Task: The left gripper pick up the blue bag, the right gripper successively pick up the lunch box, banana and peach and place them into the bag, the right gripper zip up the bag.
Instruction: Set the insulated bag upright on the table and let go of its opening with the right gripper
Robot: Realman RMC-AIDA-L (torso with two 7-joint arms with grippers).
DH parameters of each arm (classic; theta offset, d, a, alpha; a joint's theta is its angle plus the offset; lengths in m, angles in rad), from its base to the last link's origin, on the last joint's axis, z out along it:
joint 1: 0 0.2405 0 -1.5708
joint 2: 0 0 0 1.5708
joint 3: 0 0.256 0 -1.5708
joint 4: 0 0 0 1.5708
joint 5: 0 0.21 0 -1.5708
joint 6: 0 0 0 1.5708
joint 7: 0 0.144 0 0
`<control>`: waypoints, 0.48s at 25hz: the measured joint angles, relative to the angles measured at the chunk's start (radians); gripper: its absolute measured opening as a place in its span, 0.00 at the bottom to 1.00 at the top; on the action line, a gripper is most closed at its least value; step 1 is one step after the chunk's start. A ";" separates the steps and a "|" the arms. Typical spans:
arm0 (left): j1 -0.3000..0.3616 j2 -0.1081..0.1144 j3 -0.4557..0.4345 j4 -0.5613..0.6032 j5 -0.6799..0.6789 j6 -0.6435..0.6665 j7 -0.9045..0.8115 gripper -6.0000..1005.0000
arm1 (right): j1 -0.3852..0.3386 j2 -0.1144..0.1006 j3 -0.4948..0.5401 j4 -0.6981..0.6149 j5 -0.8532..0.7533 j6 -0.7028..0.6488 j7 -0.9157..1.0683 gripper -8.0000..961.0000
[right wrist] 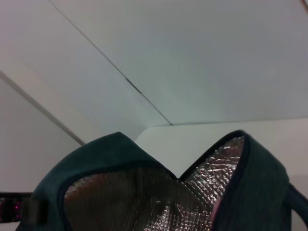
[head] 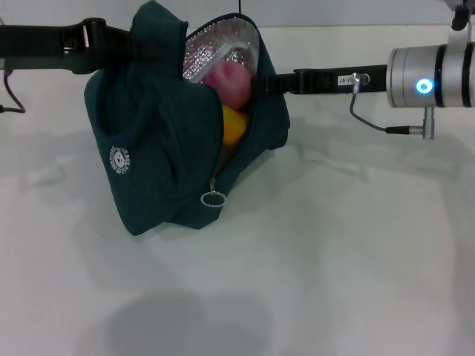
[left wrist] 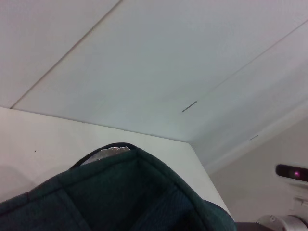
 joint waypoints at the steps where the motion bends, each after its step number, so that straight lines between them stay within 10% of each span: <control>1: 0.000 0.000 0.000 0.000 0.000 0.000 0.000 0.12 | -0.009 0.000 0.000 -0.012 0.001 -0.001 -0.006 0.70; 12: 0.004 0.004 -0.004 0.000 0.000 0.010 -0.003 0.12 | -0.049 0.002 -0.003 -0.057 0.048 -0.014 -0.062 0.24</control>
